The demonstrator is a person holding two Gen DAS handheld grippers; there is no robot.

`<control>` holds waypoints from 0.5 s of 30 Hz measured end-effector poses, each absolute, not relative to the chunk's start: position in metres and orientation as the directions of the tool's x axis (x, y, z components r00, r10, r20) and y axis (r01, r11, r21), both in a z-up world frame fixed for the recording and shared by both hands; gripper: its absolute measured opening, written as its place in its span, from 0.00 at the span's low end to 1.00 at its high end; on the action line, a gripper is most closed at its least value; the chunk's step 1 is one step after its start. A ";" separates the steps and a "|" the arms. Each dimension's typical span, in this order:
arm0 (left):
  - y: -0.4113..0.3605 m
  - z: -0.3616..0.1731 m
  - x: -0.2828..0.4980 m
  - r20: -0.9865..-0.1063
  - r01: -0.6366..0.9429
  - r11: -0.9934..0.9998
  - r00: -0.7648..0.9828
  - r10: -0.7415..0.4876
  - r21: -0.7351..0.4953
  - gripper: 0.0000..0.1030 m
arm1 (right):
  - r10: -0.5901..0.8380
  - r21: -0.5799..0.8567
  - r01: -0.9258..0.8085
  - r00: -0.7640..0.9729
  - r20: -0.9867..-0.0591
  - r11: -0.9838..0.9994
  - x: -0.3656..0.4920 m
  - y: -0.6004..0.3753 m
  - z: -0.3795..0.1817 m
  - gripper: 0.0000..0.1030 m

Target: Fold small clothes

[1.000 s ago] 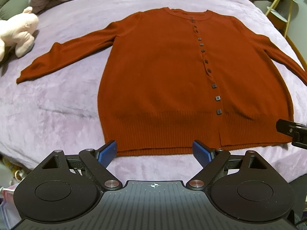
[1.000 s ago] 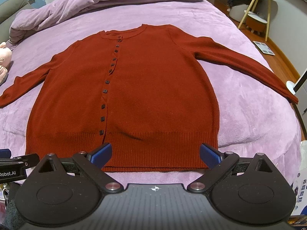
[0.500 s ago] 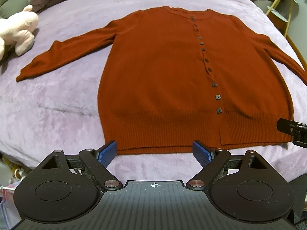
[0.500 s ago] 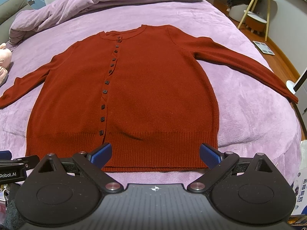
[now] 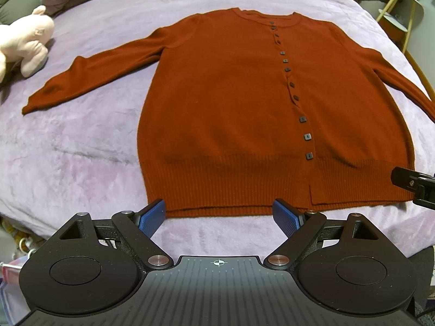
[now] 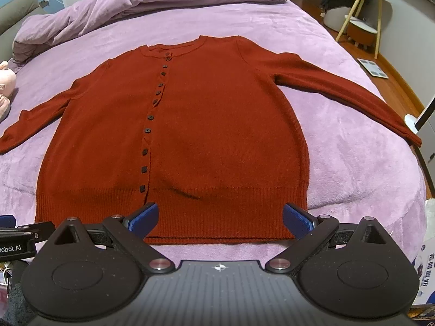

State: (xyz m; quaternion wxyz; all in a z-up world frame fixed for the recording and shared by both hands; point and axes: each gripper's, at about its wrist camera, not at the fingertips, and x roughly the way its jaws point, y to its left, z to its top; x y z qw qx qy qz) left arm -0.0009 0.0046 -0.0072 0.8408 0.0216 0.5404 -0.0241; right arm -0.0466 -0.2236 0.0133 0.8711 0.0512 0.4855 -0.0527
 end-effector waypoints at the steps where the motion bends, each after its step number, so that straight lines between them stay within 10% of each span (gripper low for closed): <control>1: 0.005 -0.007 -0.001 -0.910 0.064 0.998 0.414 -0.018 0.010 0.88 | -0.042 0.037 0.140 0.523 -0.851 0.989 -0.047 -0.223 0.013 0.95; 15: 0.005 -0.007 -0.002 -0.911 0.065 0.998 0.412 -0.023 0.004 0.88 | -0.042 0.037 0.141 0.522 -0.852 0.989 -0.046 -0.224 0.014 0.95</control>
